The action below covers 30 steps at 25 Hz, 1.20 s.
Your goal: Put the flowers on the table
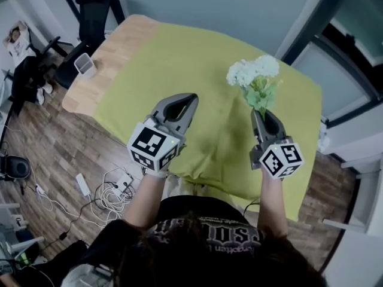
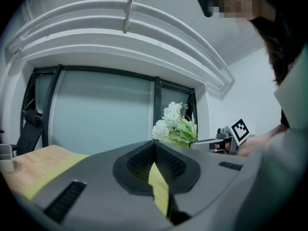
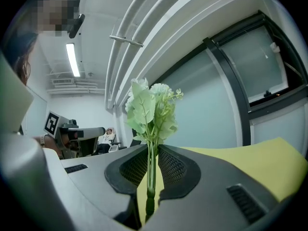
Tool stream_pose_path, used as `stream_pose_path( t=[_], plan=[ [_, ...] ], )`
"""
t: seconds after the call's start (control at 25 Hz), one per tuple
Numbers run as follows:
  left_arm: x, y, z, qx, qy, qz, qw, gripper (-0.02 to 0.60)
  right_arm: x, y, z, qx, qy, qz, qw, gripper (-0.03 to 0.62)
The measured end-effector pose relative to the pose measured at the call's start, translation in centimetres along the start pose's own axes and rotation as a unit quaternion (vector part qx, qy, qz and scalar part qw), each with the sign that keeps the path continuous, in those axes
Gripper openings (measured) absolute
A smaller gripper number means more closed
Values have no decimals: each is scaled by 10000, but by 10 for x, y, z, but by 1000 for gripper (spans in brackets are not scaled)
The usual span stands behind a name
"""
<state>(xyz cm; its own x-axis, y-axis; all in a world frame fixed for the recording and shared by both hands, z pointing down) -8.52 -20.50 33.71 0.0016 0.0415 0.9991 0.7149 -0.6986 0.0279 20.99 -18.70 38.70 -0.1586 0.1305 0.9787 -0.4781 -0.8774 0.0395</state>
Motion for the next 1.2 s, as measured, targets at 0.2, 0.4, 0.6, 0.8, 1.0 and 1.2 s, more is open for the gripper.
stream_pose_path(
  t=[0.2,0.4,0.6,0.8,1.0,1.2],
  plan=[
    [2,25,-30,178,10,-61,9998,-2,-1,30,5,126,-57,-59,9999,67],
    [-1,46,-59,337,19,-26,9994,-2,1,61,10,202,-82,-72,9997,67],
    [5,63,-81,450,-46,-115,9989,-2,12,93,21,215,-273,-242,9991,67],
    [11,68,-103,510,-58,-227,9984,-2,39,129,32,217,-299,-628,9973,67],
    [20,69,-117,540,-198,-373,9976,-2,70,153,40,289,-305,-1076,9933,67],
    [28,73,-126,635,-222,-476,9966,-2,98,175,49,264,-213,-1385,9898,67]
  ],
)
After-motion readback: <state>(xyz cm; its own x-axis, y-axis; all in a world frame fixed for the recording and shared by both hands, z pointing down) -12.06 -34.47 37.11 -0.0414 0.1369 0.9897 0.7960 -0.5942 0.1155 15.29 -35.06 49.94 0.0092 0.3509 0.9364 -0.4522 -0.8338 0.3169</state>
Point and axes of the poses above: the fingertips, and each gripper's own axes: y forward along the fingers, z to its right, x out of its underside, the point moved 10 cm from there along -y, backward along the fingers
